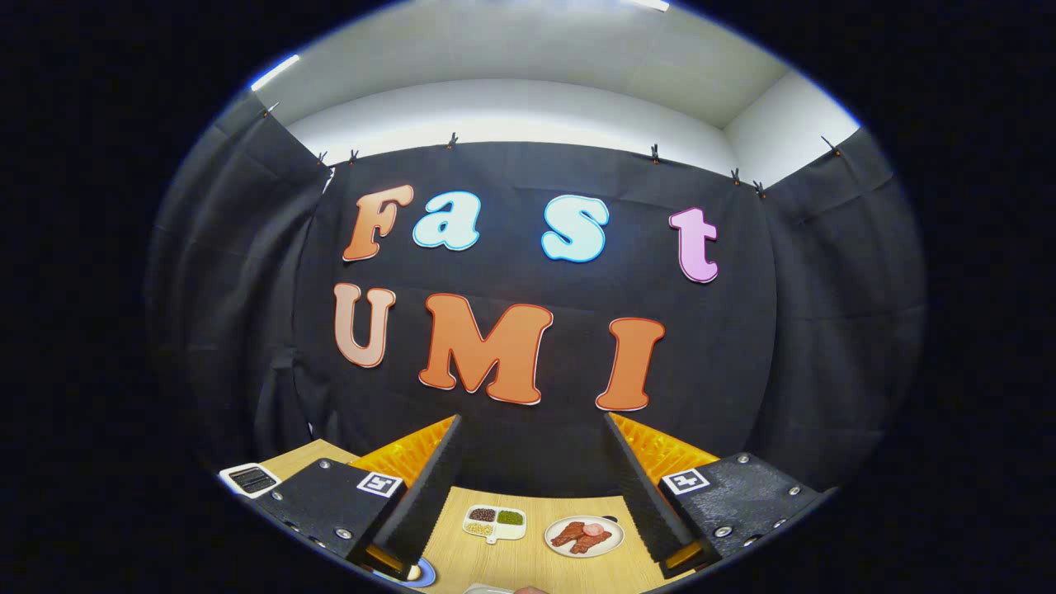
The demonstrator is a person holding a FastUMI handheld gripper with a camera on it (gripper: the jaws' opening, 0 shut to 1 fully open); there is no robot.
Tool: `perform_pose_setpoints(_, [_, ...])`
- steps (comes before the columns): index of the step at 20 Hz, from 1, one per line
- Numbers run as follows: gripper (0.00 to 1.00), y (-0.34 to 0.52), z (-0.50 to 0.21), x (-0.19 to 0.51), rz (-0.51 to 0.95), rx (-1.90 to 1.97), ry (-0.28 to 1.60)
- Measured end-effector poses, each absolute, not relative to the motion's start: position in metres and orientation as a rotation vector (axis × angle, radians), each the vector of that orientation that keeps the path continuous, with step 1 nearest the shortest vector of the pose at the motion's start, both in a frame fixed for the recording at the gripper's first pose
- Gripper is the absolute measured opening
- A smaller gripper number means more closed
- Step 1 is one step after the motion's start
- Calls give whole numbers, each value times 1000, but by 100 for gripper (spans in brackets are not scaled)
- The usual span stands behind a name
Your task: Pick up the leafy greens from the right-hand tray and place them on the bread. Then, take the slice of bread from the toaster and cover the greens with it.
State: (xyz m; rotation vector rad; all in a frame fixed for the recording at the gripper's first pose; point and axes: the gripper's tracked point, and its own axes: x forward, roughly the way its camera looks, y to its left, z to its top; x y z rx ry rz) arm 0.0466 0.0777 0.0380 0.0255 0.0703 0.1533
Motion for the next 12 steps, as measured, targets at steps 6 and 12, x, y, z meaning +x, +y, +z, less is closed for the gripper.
perform_pose_setpoints(6, [99, 83, 53, 47, 163, 57, 28])
perform_pose_setpoints(12, [99, 84, 64, 42, 163, 59, -25])
